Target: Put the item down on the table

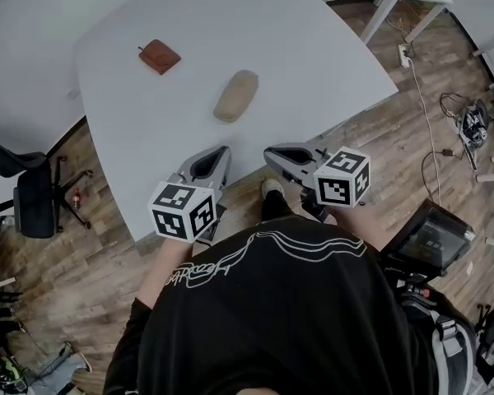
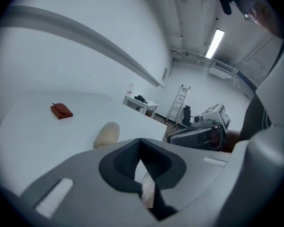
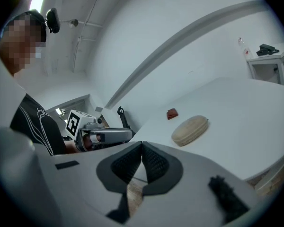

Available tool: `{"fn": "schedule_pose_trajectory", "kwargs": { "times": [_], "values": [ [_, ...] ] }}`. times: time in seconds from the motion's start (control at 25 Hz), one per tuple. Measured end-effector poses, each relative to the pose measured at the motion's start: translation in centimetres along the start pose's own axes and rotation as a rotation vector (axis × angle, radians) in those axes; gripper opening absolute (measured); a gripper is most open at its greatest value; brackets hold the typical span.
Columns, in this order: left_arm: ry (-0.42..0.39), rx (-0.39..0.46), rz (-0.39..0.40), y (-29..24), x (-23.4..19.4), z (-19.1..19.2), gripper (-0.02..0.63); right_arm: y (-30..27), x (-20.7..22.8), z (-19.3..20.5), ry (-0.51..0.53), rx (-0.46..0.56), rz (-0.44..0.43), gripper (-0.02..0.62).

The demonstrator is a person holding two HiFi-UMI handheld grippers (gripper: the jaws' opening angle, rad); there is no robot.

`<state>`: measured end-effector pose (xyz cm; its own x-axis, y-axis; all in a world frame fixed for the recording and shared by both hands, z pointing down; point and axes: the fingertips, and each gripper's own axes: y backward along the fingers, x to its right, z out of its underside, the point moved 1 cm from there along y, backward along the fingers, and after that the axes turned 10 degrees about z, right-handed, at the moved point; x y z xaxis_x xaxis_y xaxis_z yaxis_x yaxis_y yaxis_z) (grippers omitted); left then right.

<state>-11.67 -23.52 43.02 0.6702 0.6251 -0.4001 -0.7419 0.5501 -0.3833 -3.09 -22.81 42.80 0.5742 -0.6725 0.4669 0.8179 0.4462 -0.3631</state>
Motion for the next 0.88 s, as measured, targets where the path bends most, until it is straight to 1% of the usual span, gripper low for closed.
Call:
{"fn": "schedule_pose_trajectory", "kwargs": {
  "times": [0.08,0.24,0.28,0.36,0.56,0.72,0.88],
  "values": [
    [-0.027,0.022,0.009,1.6,2.2,0.6,0.006,1.2,-1.7,1.0,0.006,0.012,-0.005,0.008],
    [-0.124,0.003,0.021,5.2,7.7,3.3,0.006,4.8,-6.2,4.1,0.026,0.045,0.005,0.008],
    [-0.139,0.001,0.023,6.2,9.1,4.0,0.006,5.8,-7.3,5.0,0.030,0.052,0.007,0.008],
    [-0.143,0.006,0.031,7.5,10.6,4.8,0.006,7.1,-8.7,6.1,0.029,0.059,0.011,0.008],
    [-0.104,0.016,0.057,7.6,10.8,5.0,0.006,7.2,-8.8,6.7,0.048,0.049,0.021,0.008],
    [-0.097,0.023,0.062,7.5,10.9,4.9,0.006,7.3,-9.0,6.5,0.072,0.052,0.016,0.008],
    [-0.093,0.018,0.061,7.6,10.8,5.0,0.006,7.0,-9.1,7.0,0.070,0.043,0.012,0.008]
  ]
}}
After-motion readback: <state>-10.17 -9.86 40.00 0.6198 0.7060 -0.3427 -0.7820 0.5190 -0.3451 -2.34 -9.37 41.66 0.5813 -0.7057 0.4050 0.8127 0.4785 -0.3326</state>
